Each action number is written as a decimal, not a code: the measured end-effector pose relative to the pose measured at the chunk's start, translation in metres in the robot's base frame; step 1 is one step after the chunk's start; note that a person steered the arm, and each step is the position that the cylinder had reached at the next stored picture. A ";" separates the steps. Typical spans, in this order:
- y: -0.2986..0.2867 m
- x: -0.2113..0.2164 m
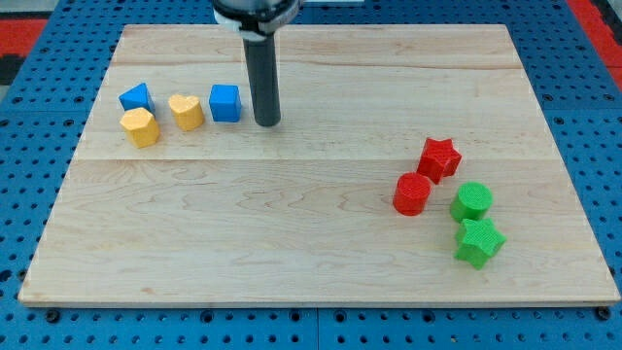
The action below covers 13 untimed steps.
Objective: Move the red circle and red star vertical to each other
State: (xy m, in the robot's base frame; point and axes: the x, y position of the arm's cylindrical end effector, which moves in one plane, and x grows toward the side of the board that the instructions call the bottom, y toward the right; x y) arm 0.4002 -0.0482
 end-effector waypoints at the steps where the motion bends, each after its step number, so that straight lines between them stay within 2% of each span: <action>1: 0.077 0.053; 2: 0.089 0.101; 3: 0.128 0.133; 5: 0.174 0.103; 7: 0.220 0.053; 8: 0.213 0.030; 9: 0.179 -0.006; 10: 0.198 -0.002; 11: 0.262 0.024; 12: 0.261 0.076; 13: 0.215 0.067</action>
State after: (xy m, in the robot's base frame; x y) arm 0.4676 0.1671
